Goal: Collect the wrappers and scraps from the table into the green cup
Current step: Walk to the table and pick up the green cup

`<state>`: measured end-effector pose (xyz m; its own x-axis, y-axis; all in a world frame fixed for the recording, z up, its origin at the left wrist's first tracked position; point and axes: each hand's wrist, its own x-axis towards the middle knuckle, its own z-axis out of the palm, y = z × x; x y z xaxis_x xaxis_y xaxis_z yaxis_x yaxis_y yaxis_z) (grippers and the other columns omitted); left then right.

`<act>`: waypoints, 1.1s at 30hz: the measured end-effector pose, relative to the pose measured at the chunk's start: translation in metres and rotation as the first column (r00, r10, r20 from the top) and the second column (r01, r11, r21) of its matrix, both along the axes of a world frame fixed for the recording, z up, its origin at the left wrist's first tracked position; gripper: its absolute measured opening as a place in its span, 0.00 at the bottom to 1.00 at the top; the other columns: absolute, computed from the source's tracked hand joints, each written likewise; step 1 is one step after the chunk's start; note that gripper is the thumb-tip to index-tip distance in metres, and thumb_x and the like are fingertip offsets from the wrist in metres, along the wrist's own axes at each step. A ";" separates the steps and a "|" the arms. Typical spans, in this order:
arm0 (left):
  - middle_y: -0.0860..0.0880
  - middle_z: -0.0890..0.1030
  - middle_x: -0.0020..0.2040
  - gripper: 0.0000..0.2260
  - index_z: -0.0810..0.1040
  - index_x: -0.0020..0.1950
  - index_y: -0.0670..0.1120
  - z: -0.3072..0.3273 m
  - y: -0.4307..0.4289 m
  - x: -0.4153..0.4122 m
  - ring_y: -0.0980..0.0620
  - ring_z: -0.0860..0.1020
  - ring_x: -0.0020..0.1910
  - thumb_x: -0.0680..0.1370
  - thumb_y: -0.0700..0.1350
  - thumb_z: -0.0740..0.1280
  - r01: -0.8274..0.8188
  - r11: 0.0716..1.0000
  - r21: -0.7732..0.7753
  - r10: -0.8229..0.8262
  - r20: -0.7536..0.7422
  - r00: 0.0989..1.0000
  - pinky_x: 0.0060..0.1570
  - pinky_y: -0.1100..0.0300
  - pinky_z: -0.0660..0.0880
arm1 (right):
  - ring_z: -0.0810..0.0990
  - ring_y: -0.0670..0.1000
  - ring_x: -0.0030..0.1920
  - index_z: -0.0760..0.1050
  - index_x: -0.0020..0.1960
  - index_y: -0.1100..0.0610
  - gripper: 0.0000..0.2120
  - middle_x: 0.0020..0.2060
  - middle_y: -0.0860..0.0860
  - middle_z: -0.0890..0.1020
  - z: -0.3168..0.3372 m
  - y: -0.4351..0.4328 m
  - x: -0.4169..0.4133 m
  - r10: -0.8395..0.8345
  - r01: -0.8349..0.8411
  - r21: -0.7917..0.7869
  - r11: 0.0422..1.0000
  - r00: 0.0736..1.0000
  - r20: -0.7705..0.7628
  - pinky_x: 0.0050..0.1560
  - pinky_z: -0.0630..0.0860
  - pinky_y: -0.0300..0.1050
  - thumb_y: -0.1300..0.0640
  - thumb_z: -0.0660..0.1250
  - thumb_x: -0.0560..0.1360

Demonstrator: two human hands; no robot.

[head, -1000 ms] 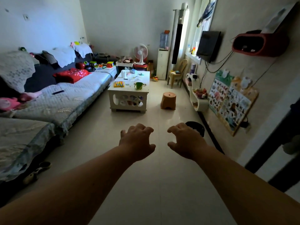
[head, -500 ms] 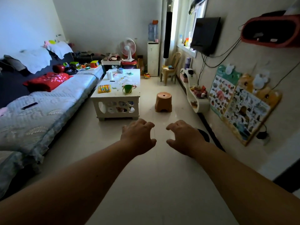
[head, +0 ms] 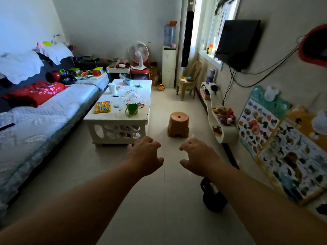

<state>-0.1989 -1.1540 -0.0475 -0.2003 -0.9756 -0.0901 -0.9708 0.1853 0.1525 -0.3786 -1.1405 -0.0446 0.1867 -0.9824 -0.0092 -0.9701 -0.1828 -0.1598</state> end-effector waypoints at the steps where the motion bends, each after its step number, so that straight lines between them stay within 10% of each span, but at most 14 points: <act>1: 0.49 0.65 0.78 0.28 0.68 0.77 0.55 -0.003 -0.026 0.000 0.46 0.63 0.77 0.78 0.60 0.65 -0.005 1.000 0.007 0.005 0.005 1.000 0.71 0.40 0.63 | 0.74 0.53 0.63 0.69 0.67 0.48 0.23 0.66 0.50 0.72 -0.002 -0.025 -0.002 -0.001 0.001 -0.005 1.000 1.000 0.000 0.60 0.73 0.48 0.46 0.66 0.73; 33: 0.50 0.76 0.69 0.24 0.75 0.71 0.55 -0.050 -0.806 -0.083 0.49 0.74 0.67 0.76 0.59 0.66 -0.069 0.984 0.161 0.089 -0.119 0.989 0.67 0.50 0.73 | 0.77 0.53 0.57 0.68 0.64 0.44 0.22 0.58 0.48 0.77 -0.045 -0.821 -0.092 0.058 -0.074 0.219 0.973 0.995 0.075 0.56 0.76 0.49 0.42 0.65 0.72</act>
<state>-0.2814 -1.9595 -0.0976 -0.1424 -0.9647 -0.2216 -0.9527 0.0728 0.2952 -0.4707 -1.9614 -0.0896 0.2587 -0.9427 -0.2105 -0.9427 -0.1988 -0.2681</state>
